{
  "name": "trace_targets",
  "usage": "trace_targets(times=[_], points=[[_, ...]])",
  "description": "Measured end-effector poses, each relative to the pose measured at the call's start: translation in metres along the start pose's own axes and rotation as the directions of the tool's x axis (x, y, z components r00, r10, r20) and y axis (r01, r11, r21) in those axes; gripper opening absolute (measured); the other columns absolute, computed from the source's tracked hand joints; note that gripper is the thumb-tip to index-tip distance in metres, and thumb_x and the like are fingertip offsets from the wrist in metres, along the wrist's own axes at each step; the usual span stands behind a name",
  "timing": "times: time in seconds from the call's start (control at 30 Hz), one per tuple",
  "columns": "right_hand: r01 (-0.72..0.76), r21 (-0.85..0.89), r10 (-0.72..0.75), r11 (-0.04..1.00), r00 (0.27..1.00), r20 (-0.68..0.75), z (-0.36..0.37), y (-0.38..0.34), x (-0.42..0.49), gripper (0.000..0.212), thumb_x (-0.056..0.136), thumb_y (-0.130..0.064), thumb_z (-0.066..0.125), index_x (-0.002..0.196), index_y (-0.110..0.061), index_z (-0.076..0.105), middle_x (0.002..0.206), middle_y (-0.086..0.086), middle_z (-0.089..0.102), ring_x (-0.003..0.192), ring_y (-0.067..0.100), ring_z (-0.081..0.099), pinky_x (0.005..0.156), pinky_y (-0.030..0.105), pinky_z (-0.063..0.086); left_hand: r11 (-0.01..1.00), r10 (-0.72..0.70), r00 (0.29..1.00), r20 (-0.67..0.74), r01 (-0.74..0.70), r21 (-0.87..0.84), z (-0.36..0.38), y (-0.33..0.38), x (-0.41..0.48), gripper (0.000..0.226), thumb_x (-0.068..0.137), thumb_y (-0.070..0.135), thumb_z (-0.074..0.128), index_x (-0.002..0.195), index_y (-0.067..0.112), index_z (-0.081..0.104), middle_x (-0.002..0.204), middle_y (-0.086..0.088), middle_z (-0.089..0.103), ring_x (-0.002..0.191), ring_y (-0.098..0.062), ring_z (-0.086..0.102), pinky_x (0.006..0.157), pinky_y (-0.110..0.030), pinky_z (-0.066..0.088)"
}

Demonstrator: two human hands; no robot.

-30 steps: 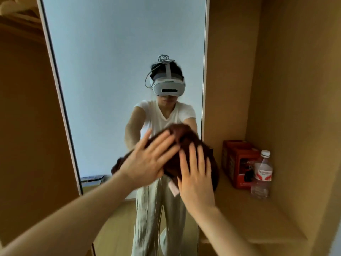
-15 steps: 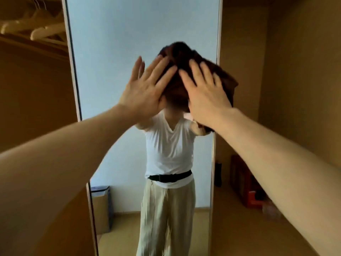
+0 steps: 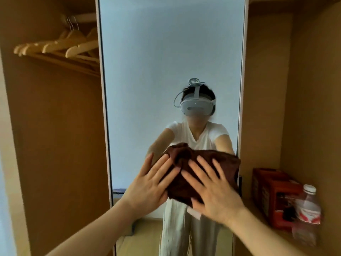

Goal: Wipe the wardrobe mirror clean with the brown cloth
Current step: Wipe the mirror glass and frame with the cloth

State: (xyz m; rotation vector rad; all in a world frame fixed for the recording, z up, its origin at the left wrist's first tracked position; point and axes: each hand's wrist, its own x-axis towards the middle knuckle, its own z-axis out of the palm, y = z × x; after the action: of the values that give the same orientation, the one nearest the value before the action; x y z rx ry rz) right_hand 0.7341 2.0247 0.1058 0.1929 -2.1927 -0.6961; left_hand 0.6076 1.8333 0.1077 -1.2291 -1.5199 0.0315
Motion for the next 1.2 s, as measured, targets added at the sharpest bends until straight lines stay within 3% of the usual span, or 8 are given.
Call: trace_targets(times=[0.17,0.33,0.43,0.6,0.83,1.0,1.1,1.2], points=[[0.053,-0.062,-0.061,0.997,0.988,-0.14,-0.055,0.068,0.082,0.085,0.064,-0.044,0.075,0.138,-0.016,0.047,0.144,0.019,0.042,0.134,0.042,0.035,0.106,0.061,0.018,0.99,-0.133,0.99,-0.046,0.135,0.042,-0.036,-0.052,0.076,0.06,0.087,0.03,0.04,0.141,0.003,0.041,0.143,-0.028,0.04,0.133,-0.045,0.037,0.106,-0.065,0.022],[-0.081,-0.098,0.068,0.992,0.989,-0.128,-0.109,0.122,0.166,0.082,0.072,-0.05,0.049,0.147,-0.023,0.028,0.156,0.011,0.02,0.144,0.032,0.013,0.113,0.052,0.005,0.975,-0.209,0.971,-0.118,0.217,0.058,-0.072,-0.125,0.15,0.066,0.084,0.024,0.044,0.147,0.005,0.031,0.152,-0.023,0.027,0.141,-0.038,0.026,0.113,-0.06,0.015],[-0.141,-0.084,0.12,0.987,0.969,-0.217,-0.106,0.116,0.174,0.077,0.074,-0.048,0.044,0.145,-0.023,0.031,0.155,0.009,0.021,0.143,0.031,0.015,0.114,0.053,0.007,0.971,-0.236,0.959,-0.158,0.24,0.009,-0.069,-0.13,0.155,0.066,0.086,0.024,0.044,0.148,0.007,0.029,0.154,-0.019,0.025,0.144,-0.034,0.02,0.115,-0.057,0.012],[-0.133,-0.096,0.092,0.986,0.933,-0.347,-0.067,0.081,0.142,0.075,0.071,-0.045,0.051,0.14,-0.02,0.04,0.151,0.013,0.033,0.139,0.034,0.026,0.112,0.054,0.015,0.985,-0.174,0.955,-0.239,0.169,-0.043,-0.042,-0.108,0.112,0.061,0.085,0.02,0.047,0.142,0.003,0.039,0.148,-0.024,0.034,0.141,-0.038,0.027,0.112,-0.059,0.021],[-0.054,-0.045,0.042,0.998,0.974,-0.222,-0.007,-0.002,0.058,0.076,0.072,-0.046,0.057,0.14,-0.02,0.035,0.148,0.013,0.033,0.14,0.033,0.022,0.113,0.055,0.013,0.997,-0.027,0.994,-0.101,0.019,-0.08,-0.008,-0.056,0.011,0.065,0.087,0.027,0.056,0.146,0.007,0.035,0.15,-0.022,0.03,0.143,-0.037,0.021,0.107,-0.061,0.029],[0.12,-0.129,-0.146,0.984,0.964,-0.22,-0.03,0.038,0.089,0.071,0.074,-0.05,0.05,0.137,-0.019,0.038,0.14,0.016,0.041,0.132,0.036,0.031,0.11,0.054,0.017,0.997,0.066,0.995,-0.07,-0.069,-0.039,-0.021,-0.086,0.036,0.062,0.085,0.025,0.053,0.143,0.006,0.041,0.146,-0.024,0.038,0.139,-0.039,0.03,0.107,-0.061,0.031],[0.082,-0.184,-0.128,0.98,0.959,-0.253,-0.065,0.079,0.139,0.069,0.075,-0.05,0.048,0.135,-0.017,0.04,0.137,0.022,0.048,0.13,0.037,0.034,0.107,0.053,0.02,1.0,-0.013,0.991,-0.132,0.015,0.012,-0.046,-0.122,0.086,0.056,0.086,0.026,0.044,0.137,0.002,0.048,0.14,-0.027,0.045,0.133,-0.042,0.039,0.107,-0.061,0.031],[0.013,-0.204,-0.068,0.979,0.961,-0.268,-0.085,0.098,0.171,0.069,0.076,-0.047,0.047,0.137,-0.015,0.044,0.142,0.02,0.043,0.132,0.039,0.036,0.108,0.055,0.021,0.997,-0.067,0.984,-0.166,0.07,0.014,-0.059,-0.147,0.117,0.055,0.092,0.026,0.04,0.141,0.003,0.042,0.146,-0.025,0.039,0.138,-0.039,0.034,0.112,-0.058,0.024]])
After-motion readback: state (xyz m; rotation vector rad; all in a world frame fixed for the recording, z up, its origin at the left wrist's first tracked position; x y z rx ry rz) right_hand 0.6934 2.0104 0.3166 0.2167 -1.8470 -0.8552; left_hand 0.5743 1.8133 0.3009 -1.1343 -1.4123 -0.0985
